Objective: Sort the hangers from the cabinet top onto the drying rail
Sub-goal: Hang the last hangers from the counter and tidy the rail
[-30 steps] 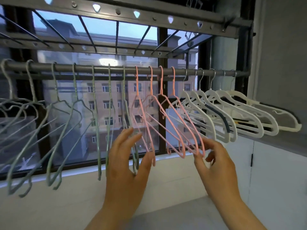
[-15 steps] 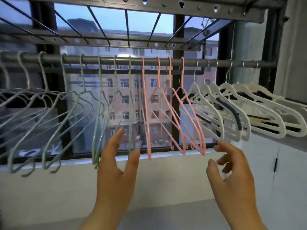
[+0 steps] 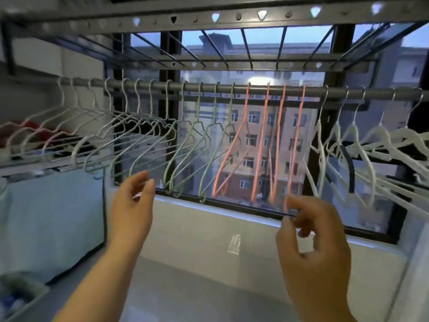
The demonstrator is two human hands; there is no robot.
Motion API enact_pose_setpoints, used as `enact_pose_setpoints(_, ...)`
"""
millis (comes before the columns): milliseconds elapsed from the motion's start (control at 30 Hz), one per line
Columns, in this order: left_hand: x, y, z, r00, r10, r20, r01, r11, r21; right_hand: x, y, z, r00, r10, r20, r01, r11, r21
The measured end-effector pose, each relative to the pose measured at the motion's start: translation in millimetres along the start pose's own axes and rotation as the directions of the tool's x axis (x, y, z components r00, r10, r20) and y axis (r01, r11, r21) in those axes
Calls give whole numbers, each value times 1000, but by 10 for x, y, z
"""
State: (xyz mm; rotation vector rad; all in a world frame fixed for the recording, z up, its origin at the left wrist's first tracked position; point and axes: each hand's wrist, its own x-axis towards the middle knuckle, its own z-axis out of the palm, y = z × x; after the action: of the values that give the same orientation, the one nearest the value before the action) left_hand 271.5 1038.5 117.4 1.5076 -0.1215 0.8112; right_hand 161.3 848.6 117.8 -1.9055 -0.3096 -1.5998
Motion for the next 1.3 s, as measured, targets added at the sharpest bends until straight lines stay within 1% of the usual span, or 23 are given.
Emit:
enact_pose_setpoints(67, 102, 40, 24, 988, -78, 131, 75, 997, 28, -75, -179, 180, 996, -79, 35, 76, 994, 74)
enact_pose_setpoints(100, 122, 46, 38, 978, -109, 180, 103, 994, 39, -138, -253, 312, 992, -99, 77, 91, 990, 104)
enact_pose_setpoints(167, 133, 29, 41, 951, -174, 258, 172, 985, 29, -267, -358, 604, 977, -80, 195, 54, 989, 135)
enact_pose_setpoints(200, 136, 15, 31, 936, -200, 289, 205, 979, 13, -316, -389, 755, 960, -27, 278, -13, 990, 141)
enact_pose_setpoints(233, 147, 1, 14, 923, -219, 316, 231, 973, -2, -336, -416, 905, 928, 49, 370, -110, 983, 146)
enact_pose_setpoints(267, 162, -12, -4, 912, -229, 341, 246, 969, -9, -342, -423, 1055, 878, 131, 461, -212, 969, 128)
enact_pose_setpoints(300, 180, -22, -16, 904, -227, 361, 249, 969, -13, -333, -416, 1185, 834, 214, 509, -298, 950, 90)
enact_pose_setpoints(367, 223, -38, -20, 888, -214, 408, 241, 970, -17, -279, -387, 1403, 807, 330, 491, -388, 921, 19)
enact_pose_setpoints(433, 267, -53, -12, 864, -197, 464, 232, 973, -18, -204, -384, 1569, 797, 400, 452, -438, 899, -23)
enact_pose_setpoints(567, 334, -90, -19, 828, -97, 552, 164, 984, -73, -125, -362, 1757, 779, 468, 419, -493, 869, -54)
enact_pose_setpoints(633, 355, -102, -40, 829, -61, 556, 152, 981, -120, -110, -342, 1786, 805, 463, 372, -475, 878, -66)
enact_pose_setpoints(733, 375, -120, -58, 852, -12, 523, 128, 974, -186, -109, -353, 1807, 845, 441, 302, -443, 894, -67)
enact_pose_setpoints(833, 396, -139, -79, 892, 1, 452, 117, 965, -233, -104, -407, 1818, 868, 419, 268, -417, 907, -67)
enact_pose_setpoints(1000, 389, -124, -141, 915, 40, 402, 83, 955, -283, -103, -456, 1824, 894, 383, 234, -368, 924, -107)
enact_pose_setpoints(1100, 414, -142, -176, 931, 47, 361, 56, 961, -270, -122, -474, 1810, 895, 392, 212, -375, 920, -116)
enact_pose_setpoints(1200, 438, -159, -219, 942, 47, 331, 37, 970, -242, -150, -470, 1780, 878, 442, 184, -429, 897, -104)
enact_pose_setpoints(1300, 437, -174, -245, 949, 54, 311, 18, 975, -223, -167, -494, 1746, 868, 462, 180, -452, 887, -98)
